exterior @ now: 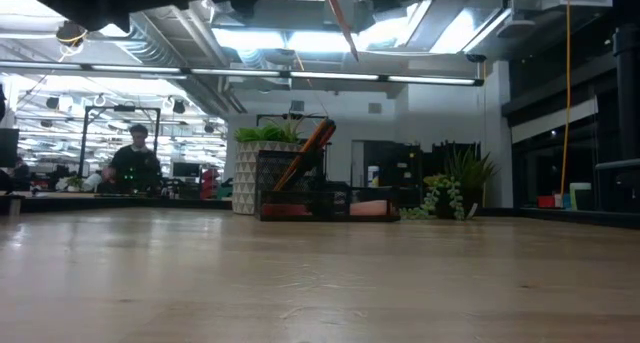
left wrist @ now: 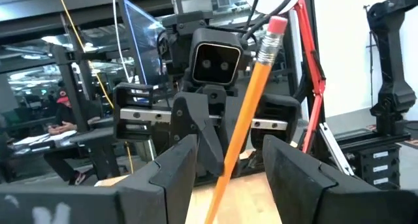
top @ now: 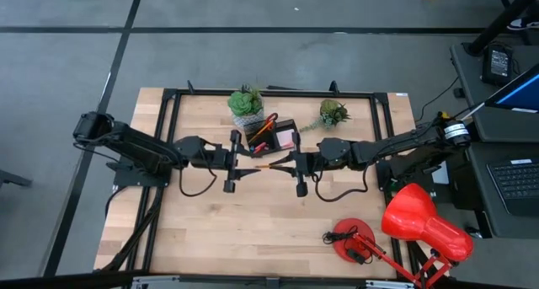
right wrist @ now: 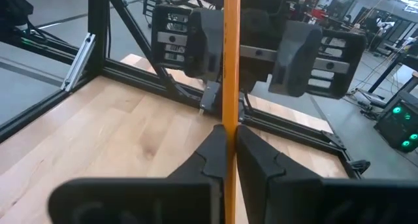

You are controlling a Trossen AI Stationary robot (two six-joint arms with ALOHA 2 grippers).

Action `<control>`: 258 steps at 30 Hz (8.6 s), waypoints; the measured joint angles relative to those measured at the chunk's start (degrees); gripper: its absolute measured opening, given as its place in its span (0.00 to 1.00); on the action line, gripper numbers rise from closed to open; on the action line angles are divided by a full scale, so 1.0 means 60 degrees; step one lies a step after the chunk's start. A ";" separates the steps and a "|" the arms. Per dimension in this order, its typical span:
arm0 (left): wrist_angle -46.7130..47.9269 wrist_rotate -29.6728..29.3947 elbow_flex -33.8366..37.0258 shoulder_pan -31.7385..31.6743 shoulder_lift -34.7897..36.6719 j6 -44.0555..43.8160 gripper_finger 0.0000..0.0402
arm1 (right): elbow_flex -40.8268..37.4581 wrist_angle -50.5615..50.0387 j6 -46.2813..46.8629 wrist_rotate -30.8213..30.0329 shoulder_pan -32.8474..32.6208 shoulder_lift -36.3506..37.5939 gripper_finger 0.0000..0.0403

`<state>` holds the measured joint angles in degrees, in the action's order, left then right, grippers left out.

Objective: Pick and place office supplies into organizer
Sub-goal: Put the orange pencil into the black desk organizer, then return to Home Position

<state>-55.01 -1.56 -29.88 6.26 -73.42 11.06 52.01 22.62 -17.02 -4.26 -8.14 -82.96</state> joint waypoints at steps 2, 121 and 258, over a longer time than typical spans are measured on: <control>-0.0003 0.0003 -0.0098 0.0000 -0.0144 -0.0112 0.43 | 0.0000 -0.0009 -0.0005 0.0002 0.0000 0.0000 0.07; 0.4620 0.0828 -0.1160 -0.4887 -0.2076 -0.1110 0.04 | -0.4377 0.5954 0.0798 -0.0552 -0.0025 -0.0142 0.00; 0.8419 -0.1539 0.4909 -0.1880 1.1991 -0.2220 0.02 | -0.8604 -0.1880 0.3063 0.1412 0.0940 1.1955 0.06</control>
<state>-4.49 -10.80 -0.43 -5.02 -1.48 -2.26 0.38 11.34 1.36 4.21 -2.50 -11.23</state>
